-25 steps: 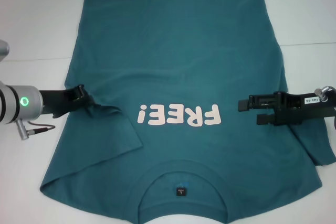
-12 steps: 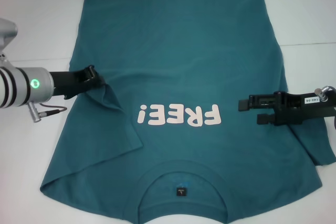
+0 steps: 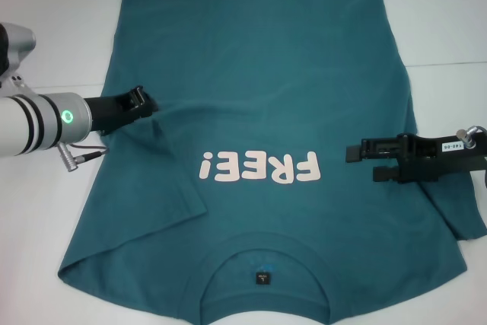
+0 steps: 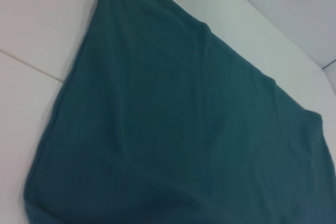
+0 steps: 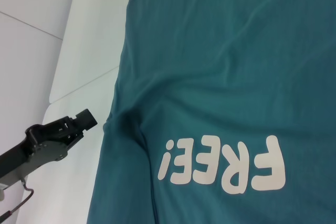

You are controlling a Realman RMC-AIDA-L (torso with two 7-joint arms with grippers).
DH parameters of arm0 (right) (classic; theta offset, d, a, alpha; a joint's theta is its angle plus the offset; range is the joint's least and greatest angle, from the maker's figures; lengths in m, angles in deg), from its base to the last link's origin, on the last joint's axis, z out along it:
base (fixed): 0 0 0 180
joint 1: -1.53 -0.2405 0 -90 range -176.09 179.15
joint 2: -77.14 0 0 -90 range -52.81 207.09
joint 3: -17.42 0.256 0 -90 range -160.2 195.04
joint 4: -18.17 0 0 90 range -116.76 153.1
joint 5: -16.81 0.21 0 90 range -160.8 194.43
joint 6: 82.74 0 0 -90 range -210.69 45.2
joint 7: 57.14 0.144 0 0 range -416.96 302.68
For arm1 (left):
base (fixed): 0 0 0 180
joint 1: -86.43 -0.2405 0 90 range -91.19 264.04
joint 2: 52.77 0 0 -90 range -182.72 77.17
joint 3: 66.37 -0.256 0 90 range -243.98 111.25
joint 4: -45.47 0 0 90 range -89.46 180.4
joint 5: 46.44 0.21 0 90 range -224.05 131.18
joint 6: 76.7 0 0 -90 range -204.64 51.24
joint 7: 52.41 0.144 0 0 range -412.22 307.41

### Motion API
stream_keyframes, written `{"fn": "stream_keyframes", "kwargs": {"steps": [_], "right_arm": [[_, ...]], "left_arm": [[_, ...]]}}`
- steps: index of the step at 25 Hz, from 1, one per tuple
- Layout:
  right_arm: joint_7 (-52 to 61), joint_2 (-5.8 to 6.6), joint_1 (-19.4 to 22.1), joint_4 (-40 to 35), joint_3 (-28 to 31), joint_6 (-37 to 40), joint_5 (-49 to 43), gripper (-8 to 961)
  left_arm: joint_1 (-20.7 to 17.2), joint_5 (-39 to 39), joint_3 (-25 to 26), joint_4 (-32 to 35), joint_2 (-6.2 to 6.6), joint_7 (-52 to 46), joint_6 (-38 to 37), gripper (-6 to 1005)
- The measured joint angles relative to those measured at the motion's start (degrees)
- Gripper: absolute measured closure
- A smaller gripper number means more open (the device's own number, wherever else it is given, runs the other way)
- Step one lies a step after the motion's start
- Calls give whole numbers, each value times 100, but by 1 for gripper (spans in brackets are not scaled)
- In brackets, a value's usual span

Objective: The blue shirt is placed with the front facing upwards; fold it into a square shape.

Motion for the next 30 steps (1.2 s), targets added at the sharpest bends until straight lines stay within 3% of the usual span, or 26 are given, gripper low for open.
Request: {"fn": "stream_keyframes", "kwargs": {"steps": [12,20,23,26,28,30], "right_arm": [[-9,0,-12,0,0,-26,-11,59],[-116,0,2,-28,-7,-6,-8,60],[-301,0,2,-53,-15,58,-2,61],[-532,0,-4,-58,-2,155,57,61],[-619,0,-3,-63,0,194,134,61],[-657,0,8,-66,6,212,200,61]], "left_arm": [[-401,-624,-33,339,100,233,-788,737],[-1226,-525,-46,1362,264,1180,-3323,436],[-1657,-488,-23,1913,139,2188,-4110,295],[-2147,-510,-38,2611,-153,3204,-4590,229],[-2386,-505,-56,2903,-312,3668,-4784,230],[-2552,-521,-70,2980,-380,4049,-4991,230]]}}
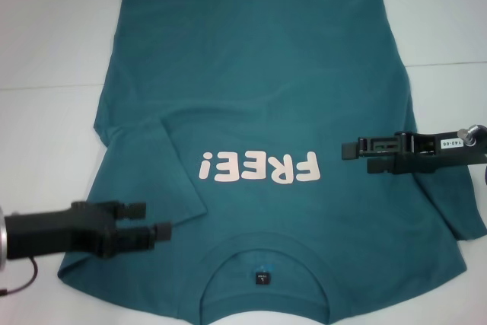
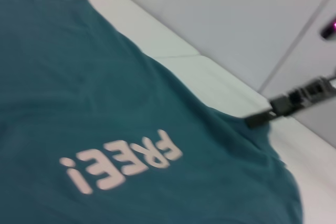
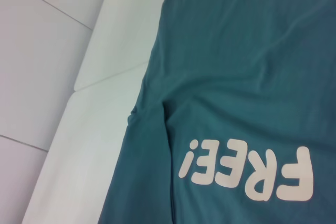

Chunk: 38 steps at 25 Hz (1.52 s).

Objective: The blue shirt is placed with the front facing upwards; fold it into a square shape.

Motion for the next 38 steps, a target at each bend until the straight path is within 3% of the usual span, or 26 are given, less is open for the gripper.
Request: {"fn": "stream_keyframes", "kwargs": {"steps": [8,18,22,32,38], "right_arm": [[-20,-30,36,-4,60,-43,63,62],[-258,-7,244,-5,578,-5,67,63],[-120,195,404,-5,701,190,66,64],[697,973,561,-86,692,633,-437,65],[787,1043,611,-525,715,734,-692,65]], "left_arm": [[-186,-88,14,-272,-24,189,-318,233],[-255,-935,436,-930,-13,61,-267,234],[-262,-988,553,-1024,-3,67,-250,233],[-273,-1003,587,-1045,-7,33,-250,234],[-275,-1006,598,-1047,-7,33,-250,234]]}}
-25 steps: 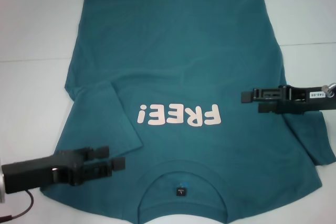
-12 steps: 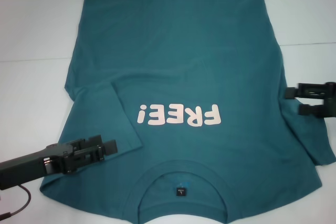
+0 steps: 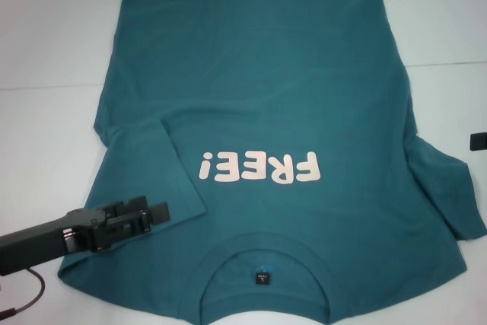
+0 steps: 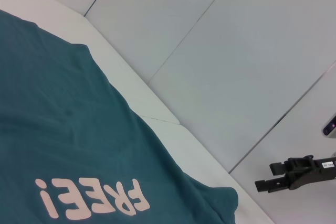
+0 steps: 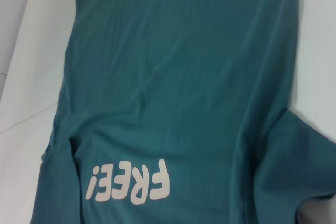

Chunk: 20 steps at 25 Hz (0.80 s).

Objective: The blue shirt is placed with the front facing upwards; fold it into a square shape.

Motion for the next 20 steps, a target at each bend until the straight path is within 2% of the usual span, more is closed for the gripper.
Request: {"fn": "stream_keyframes", "kwargs": {"steps": [11,20], "right_arm": [[-40,-223,-77,-2,-34,-401,-625,67],[-13,-232,-96,7,-37,-467,-633,67]], "left_arm": [[0,-26,0,0,0,2,-2,234],[-7,-27,0,0,0,4,34,233]]}}
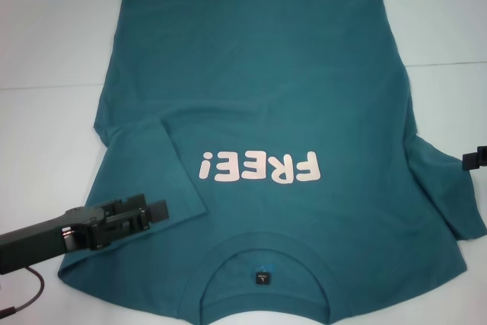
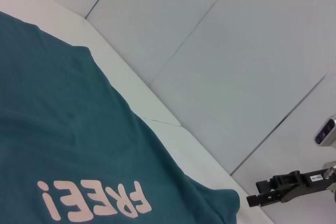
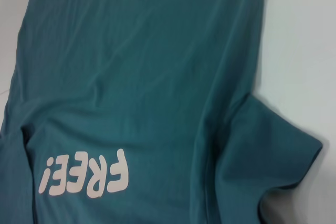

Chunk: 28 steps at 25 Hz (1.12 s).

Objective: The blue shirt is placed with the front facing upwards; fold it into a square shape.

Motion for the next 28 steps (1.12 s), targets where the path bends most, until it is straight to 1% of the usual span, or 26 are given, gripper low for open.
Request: {"fn": "stream_keyframes", "kwargs": {"steps": [10,16,21,28], "right_arm": [[-23,5,-32,-13,-30,-25,-9,69],[-139,1,-75,-13,-216,-122,-8,69],[-192,-60,-92,-13,-326,-324,-8,70],[-262,-198,-92,42,-389,-584,-9,70]], "left_arm": [[8,0,0,-3,0,0,33,233],[8,0,0,-8,0,0,43,234],[9,0,9,-9,0,5,51,234],[46,0,17,-155,1,34,147,234]]}}
